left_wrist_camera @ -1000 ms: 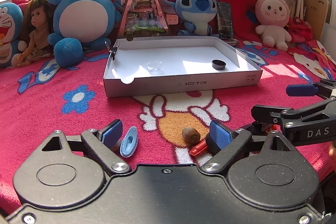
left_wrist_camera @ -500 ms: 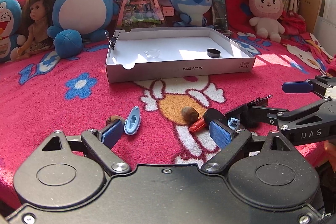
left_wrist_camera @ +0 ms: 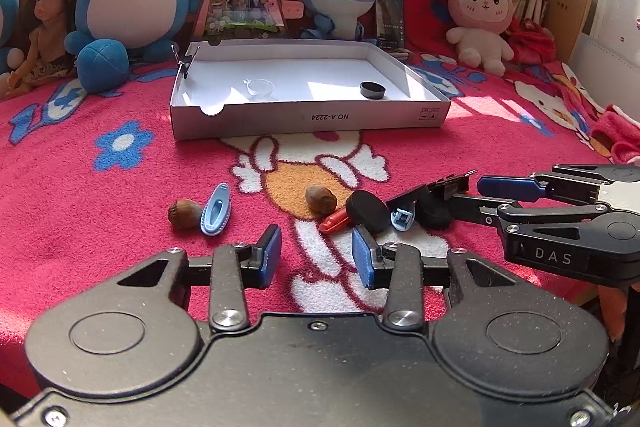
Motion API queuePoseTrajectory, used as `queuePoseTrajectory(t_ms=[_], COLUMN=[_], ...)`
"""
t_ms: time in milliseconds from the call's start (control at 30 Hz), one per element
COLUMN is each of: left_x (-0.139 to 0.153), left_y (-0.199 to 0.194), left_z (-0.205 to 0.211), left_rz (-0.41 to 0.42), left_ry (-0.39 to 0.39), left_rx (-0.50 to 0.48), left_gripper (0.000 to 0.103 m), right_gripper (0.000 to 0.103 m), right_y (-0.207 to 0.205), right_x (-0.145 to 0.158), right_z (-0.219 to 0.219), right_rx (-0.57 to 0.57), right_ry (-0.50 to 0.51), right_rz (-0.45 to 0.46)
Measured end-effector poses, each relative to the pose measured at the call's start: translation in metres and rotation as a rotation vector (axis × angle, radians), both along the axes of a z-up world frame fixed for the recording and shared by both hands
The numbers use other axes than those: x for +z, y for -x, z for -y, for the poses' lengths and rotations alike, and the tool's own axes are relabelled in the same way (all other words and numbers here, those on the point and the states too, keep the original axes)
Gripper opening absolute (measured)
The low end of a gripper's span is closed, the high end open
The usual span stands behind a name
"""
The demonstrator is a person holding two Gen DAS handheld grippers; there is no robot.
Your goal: Organize rigid objects
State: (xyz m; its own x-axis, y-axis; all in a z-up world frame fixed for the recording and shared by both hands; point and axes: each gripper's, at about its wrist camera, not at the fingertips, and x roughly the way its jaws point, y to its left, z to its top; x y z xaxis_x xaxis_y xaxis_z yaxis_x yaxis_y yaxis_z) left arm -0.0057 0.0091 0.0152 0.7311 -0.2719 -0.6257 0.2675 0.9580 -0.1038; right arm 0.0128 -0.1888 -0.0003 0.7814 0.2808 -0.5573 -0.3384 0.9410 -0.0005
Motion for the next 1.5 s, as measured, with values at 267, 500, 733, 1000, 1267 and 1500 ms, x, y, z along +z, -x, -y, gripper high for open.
queuePoseTrajectory(t_ms=[267,500,733,1000,1267,1500], left_x=[-0.001,-0.006,-0.011,-0.014,-0.016,-0.009], left_y=[0.001,-0.008,-0.014,-0.023,-0.030,-0.024], left_z=[0.013,0.018,0.029,0.038,0.032,0.014], left_rz=[-0.018,-0.033,-0.013,0.020,0.036,0.075], left_ry=[0.033,0.049,0.022,-0.024,-0.037,-0.066], left_rx=[-0.062,-0.070,-0.073,-0.064,-0.026,0.051], left_gripper=[0.022,0.022,0.023,0.029,0.038,0.043], right_gripper=[0.028,0.026,0.037,0.046,0.052,0.057], right_y=[0.008,-0.003,-0.010,-0.017,-0.025,-0.031], right_x=[0.001,-0.010,-0.011,-0.011,-0.012,-0.013], right_z=[-0.010,-0.010,-0.008,-0.011,-0.011,-0.018], right_rx=[0.084,0.058,0.020,0.012,0.008,0.026], right_ry=[-0.043,-0.072,-0.054,-0.011,-0.012,0.003], right_rz=[-0.038,-0.087,-0.066,-0.039,-0.038,-0.029])
